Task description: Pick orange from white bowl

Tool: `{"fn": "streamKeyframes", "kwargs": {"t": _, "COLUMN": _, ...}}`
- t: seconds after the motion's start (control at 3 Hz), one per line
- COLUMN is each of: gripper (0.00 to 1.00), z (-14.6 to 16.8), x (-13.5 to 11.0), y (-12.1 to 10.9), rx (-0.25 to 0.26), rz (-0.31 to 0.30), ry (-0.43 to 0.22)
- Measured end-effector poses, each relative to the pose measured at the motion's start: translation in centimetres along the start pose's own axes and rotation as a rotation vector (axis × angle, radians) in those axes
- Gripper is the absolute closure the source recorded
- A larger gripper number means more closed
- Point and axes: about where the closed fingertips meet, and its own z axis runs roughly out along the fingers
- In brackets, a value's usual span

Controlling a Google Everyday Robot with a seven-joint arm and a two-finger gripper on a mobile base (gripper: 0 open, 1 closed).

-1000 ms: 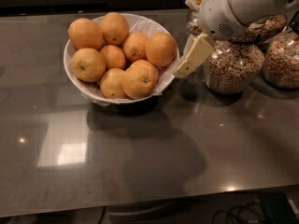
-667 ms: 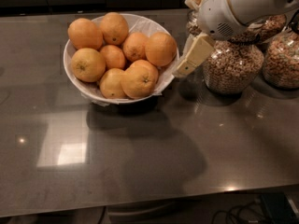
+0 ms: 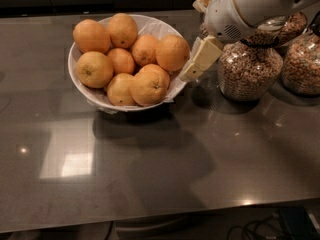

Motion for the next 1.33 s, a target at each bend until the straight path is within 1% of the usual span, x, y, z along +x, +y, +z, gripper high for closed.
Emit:
{"fn": "streamKeyframes", "kwargs": {"t": 0.33, "gripper": 0.11, "z": 1.2, "x": 0.1, "y": -0.8, "rx": -0.008, "rz": -0.002, "ry": 0.003}}
{"fn": "streamKeyframes", "kwargs": {"t": 0.67, "gripper": 0.19, "z": 2.1, "x": 0.3, "y": -1.1, "rx": -0.017, "rz": 0.005, "ry": 0.007}}
{"fn": "streamKeyframes", "kwargs": {"t": 1.0, "gripper": 0.31, "z": 3.1, "x": 0.8, "y": -1.7, "rx": -0.023, "rz": 0.02, "ry": 0.006}}
{"fn": "streamKeyframes", "kwargs": {"t": 1.33, "gripper": 0.28, "z": 3.4, "x": 0.7, "y": -1.8, "rx": -0.024, "rz": 0.02, "ry": 0.004}}
